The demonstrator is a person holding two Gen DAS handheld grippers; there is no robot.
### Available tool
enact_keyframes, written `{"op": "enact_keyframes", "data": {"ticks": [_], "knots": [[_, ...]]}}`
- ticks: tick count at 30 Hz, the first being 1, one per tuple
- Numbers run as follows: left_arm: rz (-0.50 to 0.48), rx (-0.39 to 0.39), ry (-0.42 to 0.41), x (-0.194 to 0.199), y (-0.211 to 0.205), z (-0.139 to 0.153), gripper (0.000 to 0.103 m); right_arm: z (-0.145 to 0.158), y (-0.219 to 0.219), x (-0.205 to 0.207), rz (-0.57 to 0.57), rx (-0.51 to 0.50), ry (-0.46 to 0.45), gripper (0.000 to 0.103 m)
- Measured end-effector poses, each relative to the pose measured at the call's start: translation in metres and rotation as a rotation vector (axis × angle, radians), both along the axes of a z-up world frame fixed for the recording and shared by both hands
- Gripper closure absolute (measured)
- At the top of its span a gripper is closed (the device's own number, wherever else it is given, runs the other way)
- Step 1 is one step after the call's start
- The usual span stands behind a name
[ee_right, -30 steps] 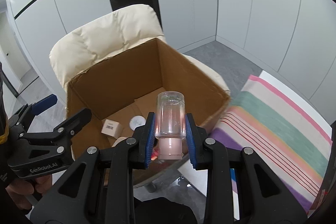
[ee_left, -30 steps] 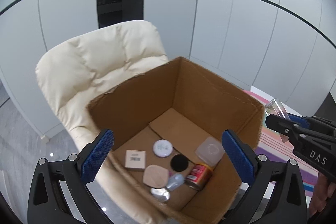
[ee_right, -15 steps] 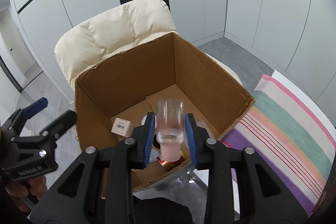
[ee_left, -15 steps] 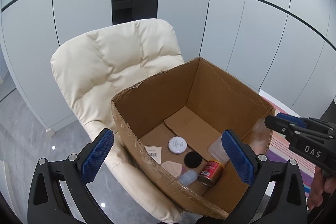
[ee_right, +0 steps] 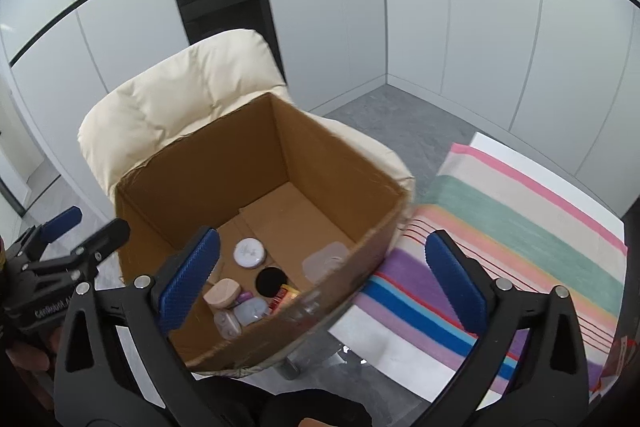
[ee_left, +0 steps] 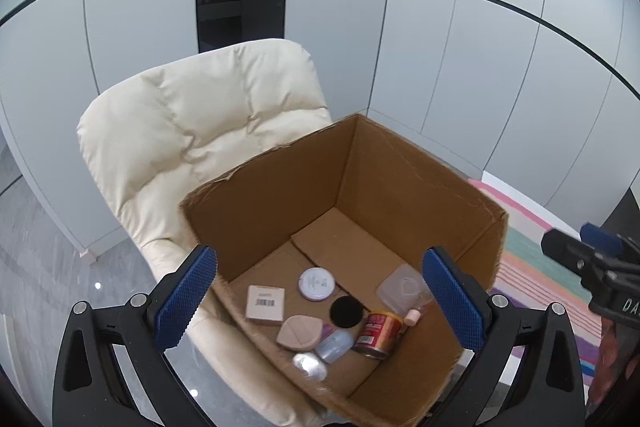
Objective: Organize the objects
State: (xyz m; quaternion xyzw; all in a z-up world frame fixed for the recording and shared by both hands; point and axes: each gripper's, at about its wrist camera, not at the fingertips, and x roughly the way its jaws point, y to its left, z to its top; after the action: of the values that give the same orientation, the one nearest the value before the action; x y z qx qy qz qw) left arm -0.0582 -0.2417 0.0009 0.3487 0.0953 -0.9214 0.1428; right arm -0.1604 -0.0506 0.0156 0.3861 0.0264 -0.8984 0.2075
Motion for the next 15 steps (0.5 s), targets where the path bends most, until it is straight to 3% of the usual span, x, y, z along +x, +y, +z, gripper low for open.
{"op": "enact_keyframes", "data": {"ticks": [15], "knots": [[-0.132,-0.039,-0.022,-0.023,0.084,0.007,0.0,0.009,0.103,0.007,-0.176,0.019,0.008,0.0]]}}
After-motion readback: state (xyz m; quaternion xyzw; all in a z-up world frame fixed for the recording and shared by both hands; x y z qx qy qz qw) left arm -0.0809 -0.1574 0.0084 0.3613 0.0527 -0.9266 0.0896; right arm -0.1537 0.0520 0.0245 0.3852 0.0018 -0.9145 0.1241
